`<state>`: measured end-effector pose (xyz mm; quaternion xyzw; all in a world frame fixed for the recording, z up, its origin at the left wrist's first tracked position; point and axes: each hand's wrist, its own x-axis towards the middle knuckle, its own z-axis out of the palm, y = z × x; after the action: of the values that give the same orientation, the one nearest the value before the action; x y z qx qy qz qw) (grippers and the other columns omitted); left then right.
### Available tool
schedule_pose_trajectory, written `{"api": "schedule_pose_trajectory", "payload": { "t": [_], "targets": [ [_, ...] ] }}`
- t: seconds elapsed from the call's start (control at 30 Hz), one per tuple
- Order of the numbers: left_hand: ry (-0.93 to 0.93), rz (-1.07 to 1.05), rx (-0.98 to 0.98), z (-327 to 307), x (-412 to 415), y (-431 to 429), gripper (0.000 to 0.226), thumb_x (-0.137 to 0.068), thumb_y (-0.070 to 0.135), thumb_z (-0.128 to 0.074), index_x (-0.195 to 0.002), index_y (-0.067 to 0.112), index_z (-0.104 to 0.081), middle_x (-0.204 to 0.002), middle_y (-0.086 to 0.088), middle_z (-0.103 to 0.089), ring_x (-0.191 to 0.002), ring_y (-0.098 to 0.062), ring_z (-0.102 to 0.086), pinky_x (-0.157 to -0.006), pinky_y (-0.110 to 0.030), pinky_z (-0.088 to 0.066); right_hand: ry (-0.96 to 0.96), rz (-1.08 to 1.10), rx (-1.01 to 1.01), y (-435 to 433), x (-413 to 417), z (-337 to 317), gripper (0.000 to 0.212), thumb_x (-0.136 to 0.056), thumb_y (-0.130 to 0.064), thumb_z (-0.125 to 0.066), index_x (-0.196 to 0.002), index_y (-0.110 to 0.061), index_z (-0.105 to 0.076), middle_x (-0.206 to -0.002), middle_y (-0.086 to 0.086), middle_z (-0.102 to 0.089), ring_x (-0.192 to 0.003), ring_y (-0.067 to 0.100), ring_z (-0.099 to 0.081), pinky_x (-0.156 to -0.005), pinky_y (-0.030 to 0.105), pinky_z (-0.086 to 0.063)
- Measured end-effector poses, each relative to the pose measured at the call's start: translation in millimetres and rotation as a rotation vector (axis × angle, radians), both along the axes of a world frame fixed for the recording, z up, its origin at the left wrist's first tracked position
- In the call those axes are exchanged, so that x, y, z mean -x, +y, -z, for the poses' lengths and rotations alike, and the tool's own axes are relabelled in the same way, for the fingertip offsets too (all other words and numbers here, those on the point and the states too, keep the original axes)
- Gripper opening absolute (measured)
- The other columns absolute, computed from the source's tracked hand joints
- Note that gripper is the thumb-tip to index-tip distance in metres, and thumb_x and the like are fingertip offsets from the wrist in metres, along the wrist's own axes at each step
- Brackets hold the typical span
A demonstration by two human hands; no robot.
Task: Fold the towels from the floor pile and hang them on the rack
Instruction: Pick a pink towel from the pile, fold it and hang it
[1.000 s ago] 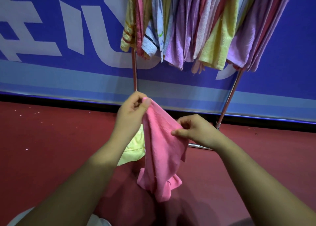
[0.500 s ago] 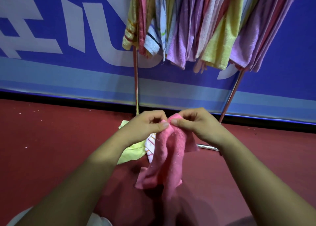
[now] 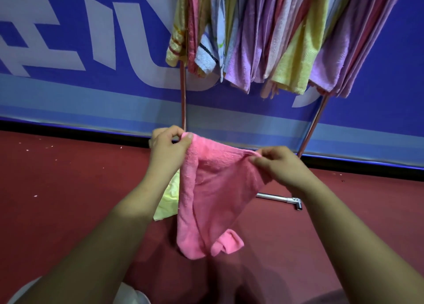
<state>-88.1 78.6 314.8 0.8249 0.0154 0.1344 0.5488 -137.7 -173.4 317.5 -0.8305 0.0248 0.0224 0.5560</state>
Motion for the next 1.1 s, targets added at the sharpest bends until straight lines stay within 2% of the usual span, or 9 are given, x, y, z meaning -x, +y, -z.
{"api": "schedule_pose_trajectory", "payload": {
  "t": [0.1, 0.2, 0.37, 0.5, 0.63, 0.73, 0.93, 1.03, 1.1],
  "targets": [
    [-0.104, 0.028, -0.223, -3, 3, 0, 0.018, -0.093, 0.025, -0.065, -0.078, 0.017, -0.059, -0.087, -0.002, -0.052, -0.088, -0.012, -0.046, -0.076, -0.022, -0.034, 0.001, 0.119, -0.187, 4, 0, -1, 0.019, -0.100, -0.021, -0.060, -0.089, -0.014, -0.074, -0.066, -0.002, -0.062, -0.055, 0.010, -0.051, -0.051, 0.023, -0.046],
    [-0.085, 0.276, -0.198, -4, 7, -4, 0.021, -0.098, 0.026, -0.058, -0.084, 0.012, -0.050, -0.067, 0.002, -0.046, -0.062, -0.010, -0.040, -0.062, -0.028, -0.035, 0.035, 0.133, -0.245, 5, 0, -1, 0.019, -0.102, -0.024, -0.059, -0.100, -0.012, -0.074, -0.067, 0.000, -0.060, -0.051, 0.011, -0.046, -0.048, 0.022, -0.042],
    [0.063, 0.645, -0.014, -5, 19, -14, 0.015, -0.096, 0.014, -0.058, -0.107, 0.025, -0.060, -0.068, -0.007, -0.045, -0.060, -0.018, -0.047, -0.061, -0.029, -0.043, 0.087, 0.086, -0.257, 7, -2, -3, 0.015, -0.100, -0.015, -0.059, -0.096, -0.013, -0.073, -0.073, -0.003, -0.066, -0.062, 0.009, -0.055, -0.055, 0.021, -0.048],
    [0.149, 0.715, 0.090, -15, 27, -19, 0.021, -0.094, -0.005, -0.059, -0.101, 0.010, -0.072, -0.084, -0.019, -0.067, -0.067, -0.007, -0.063, -0.066, -0.016, -0.051, 0.045, 0.004, -0.248, 7, -1, -5, 0.021, -0.097, -0.002, -0.057, -0.109, -0.009, -0.073, -0.084, 0.004, -0.070, -0.071, 0.014, -0.058, -0.064, 0.027, -0.047],
    [0.221, 0.851, 0.117, -16, 31, -19, 0.034, -0.090, -0.011, -0.061, -0.112, 0.014, -0.069, -0.101, -0.005, -0.074, -0.093, -0.009, -0.071, -0.082, -0.021, -0.055, -0.079, 0.048, -0.250, 7, 0, -8, 0.027, -0.095, 0.004, -0.060, -0.117, -0.009, -0.068, -0.084, 0.003, -0.072, -0.066, 0.009, -0.062, -0.065, 0.023, -0.049],
    [0.085, 0.752, -0.065, -13, 30, -22, 0.025, -0.090, -0.002, -0.066, -0.107, 0.014, -0.073, -0.095, -0.005, -0.077, -0.091, -0.019, -0.072, -0.087, -0.030, -0.056, -0.109, 0.141, -0.308, 8, -1, -8, 0.022, -0.090, 0.003, -0.069, -0.110, -0.002, -0.064, -0.074, 0.005, -0.068, -0.057, 0.008, -0.062, -0.058, 0.019, -0.051],
    [-0.131, 0.604, -0.200, -9, 24, -23, 0.007, -0.089, 0.022, -0.073, -0.090, 0.028, -0.076, -0.092, 0.010, -0.059, -0.085, -0.003, -0.055, -0.077, -0.013, -0.038, -0.221, 0.118, -0.258, 14, 3, -11, 0.008, -0.087, -0.008, -0.075, -0.092, -0.002, -0.076, -0.074, 0.005, -0.074, -0.063, 0.006, -0.062, -0.060, 0.016, -0.049],
    [-0.107, 0.642, -0.090, -8, 25, -23, 0.005, -0.090, 0.022, -0.070, -0.091, 0.024, -0.074, -0.091, 0.004, -0.068, -0.085, -0.007, -0.061, -0.080, -0.026, -0.047, -0.190, 0.088, -0.274, 17, 3, -9, 0.008, -0.090, -0.006, -0.072, -0.095, -0.001, -0.076, -0.062, -0.006, -0.067, -0.051, 0.003, -0.051, -0.052, 0.015, -0.041],
    [-0.071, 0.639, -0.057, -6, 27, -26, 0.003, -0.089, 0.025, -0.071, -0.090, 0.024, -0.074, -0.083, 0.003, -0.072, -0.078, -0.010, -0.062, -0.077, -0.033, -0.050, -0.153, 0.076, -0.289, 20, 2, -7, 0.012, -0.092, -0.001, -0.068, -0.102, -0.005, -0.074, -0.070, 0.002, -0.070, -0.055, 0.008, -0.056, -0.058, 0.019, -0.049]
  ]
}}
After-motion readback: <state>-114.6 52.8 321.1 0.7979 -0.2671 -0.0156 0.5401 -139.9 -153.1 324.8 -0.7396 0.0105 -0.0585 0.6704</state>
